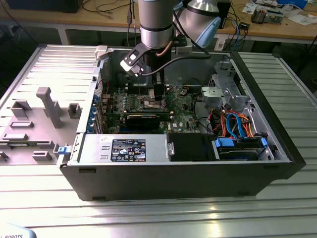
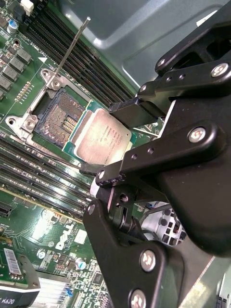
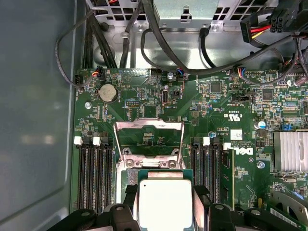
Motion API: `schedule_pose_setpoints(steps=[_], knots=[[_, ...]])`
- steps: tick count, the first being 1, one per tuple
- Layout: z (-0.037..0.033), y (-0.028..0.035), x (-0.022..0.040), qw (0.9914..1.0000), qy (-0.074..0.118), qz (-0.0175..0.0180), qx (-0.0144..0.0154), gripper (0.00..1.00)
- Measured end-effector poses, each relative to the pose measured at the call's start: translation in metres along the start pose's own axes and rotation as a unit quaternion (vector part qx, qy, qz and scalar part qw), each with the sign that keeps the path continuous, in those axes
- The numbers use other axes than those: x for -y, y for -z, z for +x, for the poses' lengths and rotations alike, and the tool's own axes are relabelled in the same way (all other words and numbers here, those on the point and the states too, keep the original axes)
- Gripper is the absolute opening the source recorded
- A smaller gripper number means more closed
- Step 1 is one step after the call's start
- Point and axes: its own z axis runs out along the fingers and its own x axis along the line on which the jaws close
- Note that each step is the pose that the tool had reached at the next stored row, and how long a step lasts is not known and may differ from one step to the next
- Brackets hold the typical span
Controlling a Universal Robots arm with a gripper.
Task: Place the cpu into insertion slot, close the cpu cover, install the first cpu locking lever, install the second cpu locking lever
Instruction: 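Place the cpu into insertion slot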
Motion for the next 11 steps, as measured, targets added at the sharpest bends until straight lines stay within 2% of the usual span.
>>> schedule_pose_setpoints(steps=[5, 11], knots=[[0.0004, -0.0102, 0.0018, 1.00000, 0.000, 0.0000, 0.0003, 0.54], [0.0091, -0.0189, 0.0073, 1.00000, 0.000, 0.0000, 0.0002, 0.54]])
